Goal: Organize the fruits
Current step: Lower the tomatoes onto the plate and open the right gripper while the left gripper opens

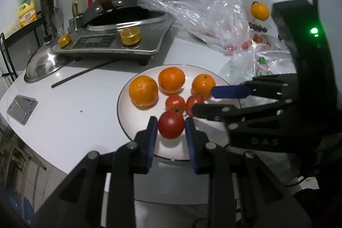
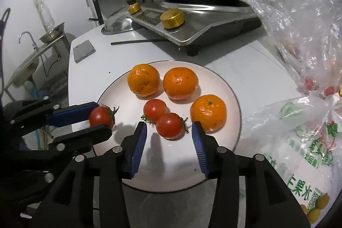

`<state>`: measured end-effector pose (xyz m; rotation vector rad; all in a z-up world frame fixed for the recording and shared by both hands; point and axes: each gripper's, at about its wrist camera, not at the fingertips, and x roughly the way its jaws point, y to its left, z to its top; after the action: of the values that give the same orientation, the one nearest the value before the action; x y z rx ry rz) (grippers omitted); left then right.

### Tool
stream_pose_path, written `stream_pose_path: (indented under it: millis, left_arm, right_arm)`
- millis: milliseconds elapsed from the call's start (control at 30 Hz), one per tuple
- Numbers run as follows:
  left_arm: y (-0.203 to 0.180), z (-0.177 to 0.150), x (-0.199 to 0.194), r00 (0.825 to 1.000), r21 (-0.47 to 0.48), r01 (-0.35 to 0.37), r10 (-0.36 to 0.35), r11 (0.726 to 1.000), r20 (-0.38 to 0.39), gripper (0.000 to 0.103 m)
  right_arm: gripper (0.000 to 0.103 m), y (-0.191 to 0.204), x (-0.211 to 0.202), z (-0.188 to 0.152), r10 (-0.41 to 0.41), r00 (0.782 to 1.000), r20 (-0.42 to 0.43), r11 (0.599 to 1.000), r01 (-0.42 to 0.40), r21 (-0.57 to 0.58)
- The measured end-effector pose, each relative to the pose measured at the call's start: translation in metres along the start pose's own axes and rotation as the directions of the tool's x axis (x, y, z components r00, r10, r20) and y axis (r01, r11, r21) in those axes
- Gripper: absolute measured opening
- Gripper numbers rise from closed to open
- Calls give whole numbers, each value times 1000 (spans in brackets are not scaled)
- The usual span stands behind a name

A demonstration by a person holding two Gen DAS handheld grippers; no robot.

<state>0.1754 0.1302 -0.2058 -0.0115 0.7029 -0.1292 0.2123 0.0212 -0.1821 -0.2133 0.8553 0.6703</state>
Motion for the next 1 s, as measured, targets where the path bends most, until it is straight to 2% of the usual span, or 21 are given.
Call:
stream_pose_path:
  millis: [333, 1000]
  left_arm:
    - [-18, 4, 24, 999, 18, 8, -8, 1000, -38, 27]
    - [-23, 7, 49, 995, 25, -8, 10, 1000, -99, 29]
  right_arm:
    - [47, -14, -27, -6, -32, 999, 26, 999, 32, -9]
    - [47, -24, -27, -12, -2, 1000, 14, 1000, 3, -11]
